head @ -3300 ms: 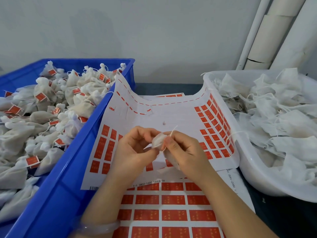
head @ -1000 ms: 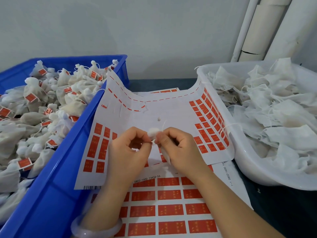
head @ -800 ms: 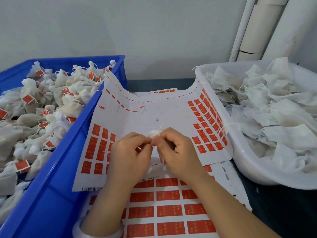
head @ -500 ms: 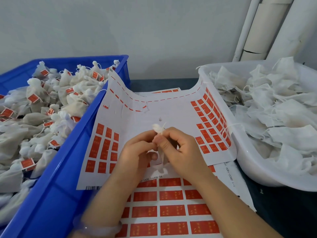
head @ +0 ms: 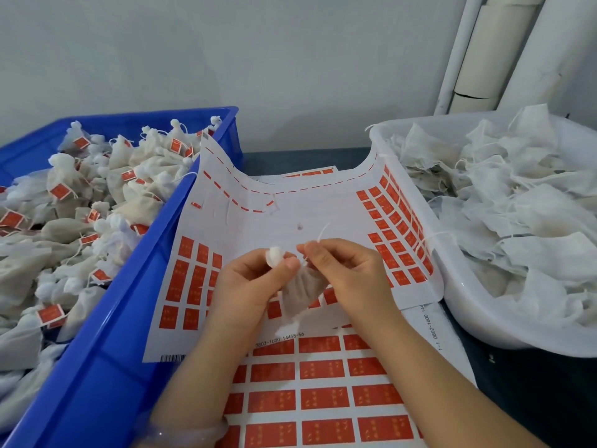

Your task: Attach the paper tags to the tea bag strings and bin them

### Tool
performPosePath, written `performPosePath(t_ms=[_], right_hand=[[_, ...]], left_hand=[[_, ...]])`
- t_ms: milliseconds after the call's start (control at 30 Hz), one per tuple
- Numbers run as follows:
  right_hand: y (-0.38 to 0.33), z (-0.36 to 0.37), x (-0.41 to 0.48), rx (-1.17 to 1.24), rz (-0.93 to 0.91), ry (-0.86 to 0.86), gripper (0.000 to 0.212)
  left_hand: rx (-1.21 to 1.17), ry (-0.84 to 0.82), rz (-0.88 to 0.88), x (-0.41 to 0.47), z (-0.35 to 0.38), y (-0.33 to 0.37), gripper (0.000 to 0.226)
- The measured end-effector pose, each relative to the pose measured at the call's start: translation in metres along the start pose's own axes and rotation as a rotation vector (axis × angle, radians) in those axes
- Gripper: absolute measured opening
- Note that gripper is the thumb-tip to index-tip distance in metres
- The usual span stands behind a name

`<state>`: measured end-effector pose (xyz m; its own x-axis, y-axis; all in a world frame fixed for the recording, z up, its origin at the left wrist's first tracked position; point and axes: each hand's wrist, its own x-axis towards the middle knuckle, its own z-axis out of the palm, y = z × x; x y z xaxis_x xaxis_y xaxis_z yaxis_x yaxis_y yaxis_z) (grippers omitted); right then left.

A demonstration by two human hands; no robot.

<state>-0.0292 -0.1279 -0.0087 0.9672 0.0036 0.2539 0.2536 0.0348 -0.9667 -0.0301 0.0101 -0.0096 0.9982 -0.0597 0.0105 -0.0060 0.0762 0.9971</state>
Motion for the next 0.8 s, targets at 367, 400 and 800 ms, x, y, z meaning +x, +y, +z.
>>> performPosePath(t_ms=[367, 400, 800], right_hand=[[0.003, -0.001, 0.0, 0.128, 0.18, -0.086, 0.034], [0.004, -0.002, 0.001, 0.135, 0.207, -0.128, 0.032], [0.004, 0.003, -0.003, 0.491, 0.449, -0.327, 0.022]], left_hand=[[-0.155, -0.161, 0.001, -0.001, -0.001, 0.002, 0.011], [-0.2, -0.173, -0.002, -0.001, -0.002, 0.002, 0.007], [-0.271, -0.262, -0.072, -0.004, -0.004, 0.005, 0.033]])
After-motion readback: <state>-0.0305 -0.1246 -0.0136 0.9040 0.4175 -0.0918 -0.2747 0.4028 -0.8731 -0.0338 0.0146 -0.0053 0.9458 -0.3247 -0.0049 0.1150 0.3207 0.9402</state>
